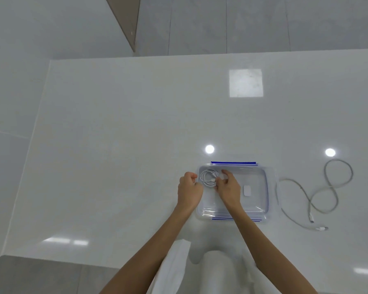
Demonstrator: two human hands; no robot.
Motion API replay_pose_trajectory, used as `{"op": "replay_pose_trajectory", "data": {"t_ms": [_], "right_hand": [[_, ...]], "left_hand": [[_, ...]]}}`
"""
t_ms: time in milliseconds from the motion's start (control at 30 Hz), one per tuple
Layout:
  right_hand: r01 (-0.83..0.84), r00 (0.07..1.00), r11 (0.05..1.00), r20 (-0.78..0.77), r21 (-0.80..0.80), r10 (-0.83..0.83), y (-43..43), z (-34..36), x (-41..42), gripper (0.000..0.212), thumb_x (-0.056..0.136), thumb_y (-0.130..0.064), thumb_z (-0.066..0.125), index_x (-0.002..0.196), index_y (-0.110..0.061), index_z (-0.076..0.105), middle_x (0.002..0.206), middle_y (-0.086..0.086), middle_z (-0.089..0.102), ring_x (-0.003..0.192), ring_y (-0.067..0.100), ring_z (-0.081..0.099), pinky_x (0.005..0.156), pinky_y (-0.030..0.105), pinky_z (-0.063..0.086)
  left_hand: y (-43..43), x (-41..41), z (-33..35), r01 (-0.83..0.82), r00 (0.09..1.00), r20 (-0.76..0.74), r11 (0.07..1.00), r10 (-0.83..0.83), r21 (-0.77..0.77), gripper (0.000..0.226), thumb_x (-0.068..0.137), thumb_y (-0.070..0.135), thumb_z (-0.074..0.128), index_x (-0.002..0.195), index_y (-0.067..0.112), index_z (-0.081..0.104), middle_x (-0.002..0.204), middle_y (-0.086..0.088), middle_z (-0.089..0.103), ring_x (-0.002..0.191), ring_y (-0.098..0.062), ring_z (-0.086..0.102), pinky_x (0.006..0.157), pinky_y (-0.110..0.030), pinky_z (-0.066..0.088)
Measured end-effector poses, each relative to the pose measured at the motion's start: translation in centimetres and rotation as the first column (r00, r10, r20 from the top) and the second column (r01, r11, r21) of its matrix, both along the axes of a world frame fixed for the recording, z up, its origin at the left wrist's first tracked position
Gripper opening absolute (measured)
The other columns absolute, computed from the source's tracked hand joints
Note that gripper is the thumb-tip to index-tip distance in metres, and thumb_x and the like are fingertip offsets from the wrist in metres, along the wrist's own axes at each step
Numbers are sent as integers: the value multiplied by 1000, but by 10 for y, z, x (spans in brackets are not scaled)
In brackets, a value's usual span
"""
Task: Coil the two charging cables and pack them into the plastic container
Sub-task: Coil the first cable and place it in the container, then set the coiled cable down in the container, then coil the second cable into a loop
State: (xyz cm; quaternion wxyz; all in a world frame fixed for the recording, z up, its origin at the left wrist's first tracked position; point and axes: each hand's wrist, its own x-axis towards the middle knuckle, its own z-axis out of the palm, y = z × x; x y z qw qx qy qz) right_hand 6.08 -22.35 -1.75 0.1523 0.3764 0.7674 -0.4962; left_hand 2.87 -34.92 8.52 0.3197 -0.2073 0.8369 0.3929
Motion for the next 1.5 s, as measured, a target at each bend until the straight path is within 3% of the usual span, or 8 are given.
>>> {"op": "replay_pose_trajectory", "data": {"t_ms": [267,667,833,1000,1100,1200,1367,1500], "right_hand": [[-79,997,994,-11,70,80,12,2,0,39,99,-26,48,136,-17,54,114,11,66,101,27,63,94,42,53],[-8,999,993,-38,-114,4,46,23,29,32,98,-18,49,127,-17,62,120,9,67,103,24,67,97,44,54],[105,982,984,-139,-141,-125,105,67,79,26,99,-15,48,118,-16,67,103,3,70,92,17,70,81,29,58],[212,975,975,-90,68,-205,203,72,139,26,94,-9,50,110,-13,71,100,3,72,87,19,70,78,31,55],[66,997,949,17,307,-75,267,61,156,28,96,-9,48,112,-16,70,112,-1,70,100,20,66,82,30,49],[-177,977,915,174,362,121,306,42,157,23,96,-15,49,107,-19,69,117,4,66,103,24,64,85,34,49],[-544,812,814,371,204,450,312,20,162,26,89,-40,60,101,-18,58,105,3,62,95,26,62,77,35,47],[-636,768,698,354,329,534,302,8,169,26,96,-36,53,106,-12,52,108,10,60,94,30,63,69,34,41]], "left_hand": [[1,9,-2,50,996,-67,998,-52,-23,39,89,-1,46,127,8,49,129,-10,50,118,-23,52,93,-25,42],[10,25,5,122,968,-204,983,-148,-134,48,89,1,45,135,12,40,137,-8,43,125,-24,43,89,-25,36],[41,47,6,161,856,-449,957,-257,-241,52,80,-6,50,128,11,47,130,-8,48,119,-26,42,97,-32,42],[117,90,9,353,681,-629,921,-375,-167,42,85,-8,46,121,10,57,115,-3,59,109,-22,50,90,-34,49],[180,124,2,518,737,-487,854,-468,-37,30,96,3,40,119,13,57,109,1,61,98,-14,56,83,-29,51],[239,149,-27,510,837,-210,860,-505,-35,21,99,10,36,106,9,56,101,-6,64,88,-22,62,79,-38,54],[293,168,-96,92,957,274,995,-96,25,35,92,32,44,103,2,58,99,-19,69,86,-36,70,76,-42,60],[309,175,-100,-248,904,370,968,213,49,31,96,32,49,84,5,56,78,-20,73,70,-36,73,64,-48,62]]}}
